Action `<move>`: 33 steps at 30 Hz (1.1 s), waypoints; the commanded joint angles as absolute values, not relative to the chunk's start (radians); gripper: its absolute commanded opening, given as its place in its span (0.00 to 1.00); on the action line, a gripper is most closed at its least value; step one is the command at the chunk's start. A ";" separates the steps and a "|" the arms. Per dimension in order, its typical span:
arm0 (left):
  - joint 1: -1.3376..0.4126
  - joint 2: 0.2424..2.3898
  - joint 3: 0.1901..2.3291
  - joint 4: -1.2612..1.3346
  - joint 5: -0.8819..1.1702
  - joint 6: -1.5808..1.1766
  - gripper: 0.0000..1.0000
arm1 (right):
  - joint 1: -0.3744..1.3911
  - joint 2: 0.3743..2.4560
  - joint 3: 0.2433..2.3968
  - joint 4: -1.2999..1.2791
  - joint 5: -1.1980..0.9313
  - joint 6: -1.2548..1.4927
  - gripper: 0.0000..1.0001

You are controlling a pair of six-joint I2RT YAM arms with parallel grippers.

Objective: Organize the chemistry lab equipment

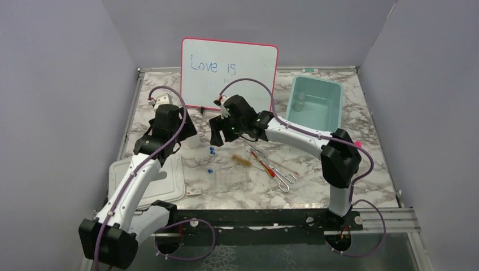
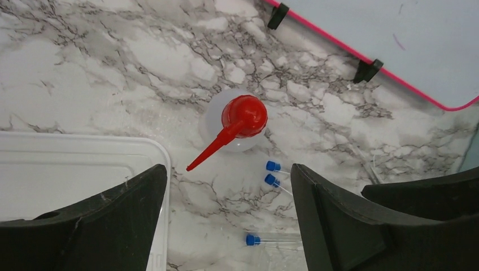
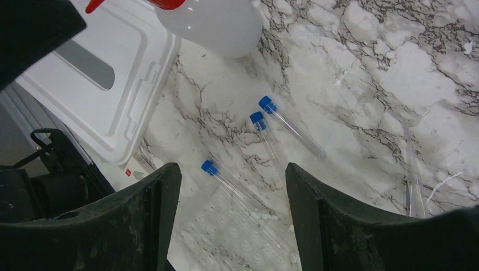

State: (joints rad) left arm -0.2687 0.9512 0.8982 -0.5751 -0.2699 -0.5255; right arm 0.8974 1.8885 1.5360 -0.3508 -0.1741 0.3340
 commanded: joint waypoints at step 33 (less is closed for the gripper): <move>-0.209 1.358 1.075 -0.596 -0.004 -0.550 0.24 | 0.897 1.885 1.482 -0.251 -0.044 0.371 0.72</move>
State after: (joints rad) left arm -0.2070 1.3544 1.0557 -0.5858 0.0265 -0.4519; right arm 0.8955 1.8721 1.4410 -0.2874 -0.0647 0.3737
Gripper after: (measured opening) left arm 0.396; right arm 0.719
